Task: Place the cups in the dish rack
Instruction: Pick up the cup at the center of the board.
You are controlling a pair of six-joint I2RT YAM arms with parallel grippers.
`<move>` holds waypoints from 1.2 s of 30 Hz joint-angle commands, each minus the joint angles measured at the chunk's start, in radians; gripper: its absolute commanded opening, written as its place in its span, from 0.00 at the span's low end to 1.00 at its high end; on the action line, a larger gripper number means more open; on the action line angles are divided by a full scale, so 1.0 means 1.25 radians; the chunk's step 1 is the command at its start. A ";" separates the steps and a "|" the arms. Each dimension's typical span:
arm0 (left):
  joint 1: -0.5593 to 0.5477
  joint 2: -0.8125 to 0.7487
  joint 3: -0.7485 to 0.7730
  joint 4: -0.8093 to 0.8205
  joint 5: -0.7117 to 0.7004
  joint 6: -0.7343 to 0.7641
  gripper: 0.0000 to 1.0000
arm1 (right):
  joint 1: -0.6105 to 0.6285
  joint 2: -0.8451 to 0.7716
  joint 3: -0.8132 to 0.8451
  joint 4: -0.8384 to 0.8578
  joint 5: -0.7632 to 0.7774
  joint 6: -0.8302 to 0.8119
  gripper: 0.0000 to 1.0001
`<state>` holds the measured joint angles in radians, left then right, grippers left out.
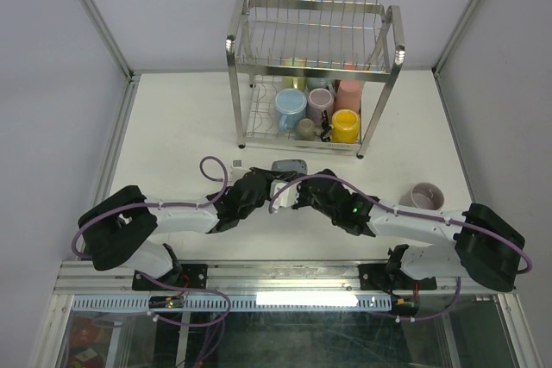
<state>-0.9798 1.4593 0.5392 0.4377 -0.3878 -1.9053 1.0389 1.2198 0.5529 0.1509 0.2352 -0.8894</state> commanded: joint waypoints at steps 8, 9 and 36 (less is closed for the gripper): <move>0.008 -0.081 -0.057 0.102 -0.137 0.162 0.00 | 0.018 -0.063 0.026 0.015 -0.084 0.015 0.43; 0.009 -0.090 -0.062 0.106 -0.147 0.187 0.00 | 0.015 -0.066 0.030 -0.002 -0.094 0.015 0.49; 0.072 -0.119 0.058 0.192 -0.193 1.188 0.00 | -0.275 -0.275 0.134 -0.380 -0.416 -0.030 0.81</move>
<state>-0.8963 1.2865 0.5167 0.5552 -0.5747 -0.7013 0.7113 0.9001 0.6697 -0.3199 -0.2535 -0.9195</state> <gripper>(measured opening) 0.100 0.806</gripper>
